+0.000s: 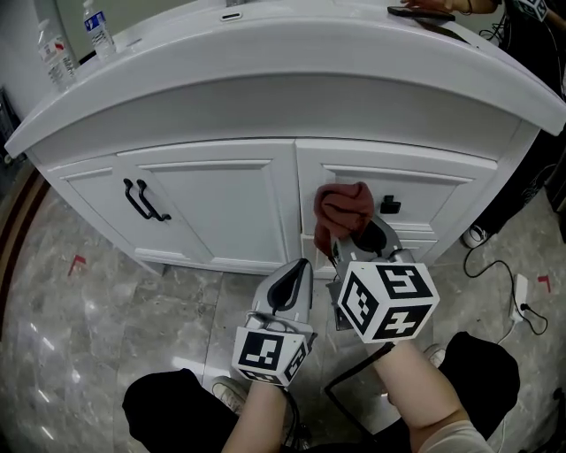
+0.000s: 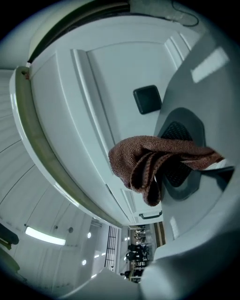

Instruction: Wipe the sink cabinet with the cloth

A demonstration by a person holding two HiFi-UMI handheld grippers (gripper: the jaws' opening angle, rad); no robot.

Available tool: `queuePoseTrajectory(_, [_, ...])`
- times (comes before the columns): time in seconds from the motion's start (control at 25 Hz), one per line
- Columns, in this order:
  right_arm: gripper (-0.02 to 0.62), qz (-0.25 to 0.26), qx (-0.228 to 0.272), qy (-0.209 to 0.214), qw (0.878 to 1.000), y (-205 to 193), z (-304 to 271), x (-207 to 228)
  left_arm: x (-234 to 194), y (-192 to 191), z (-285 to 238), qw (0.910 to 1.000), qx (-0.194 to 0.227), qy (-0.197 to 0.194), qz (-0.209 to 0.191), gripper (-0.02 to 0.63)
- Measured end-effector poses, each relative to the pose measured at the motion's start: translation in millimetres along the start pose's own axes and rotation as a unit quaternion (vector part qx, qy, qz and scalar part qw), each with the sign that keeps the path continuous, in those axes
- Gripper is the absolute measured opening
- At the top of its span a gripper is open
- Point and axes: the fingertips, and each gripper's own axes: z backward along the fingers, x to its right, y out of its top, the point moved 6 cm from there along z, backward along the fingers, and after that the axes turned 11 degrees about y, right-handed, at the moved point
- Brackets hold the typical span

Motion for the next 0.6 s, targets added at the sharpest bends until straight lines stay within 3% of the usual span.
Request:
queuePoseTrajectory(0.4, [0.080, -0.028, 0.005, -0.049, 0.998, -4.4, 12.9, 19.3, 11.0, -1.9, -5.7, 0.9999, -0.001, -0.010, -0.001, 0.000])
queuePoseTrajectory(0.6, [0.080, -0.056, 0.006, -0.070, 0.996, -8.1, 28.6, 33.9, 17.4, -6.9, -8.7, 0.9997, -0.001, -0.015, 0.018, 0.000])
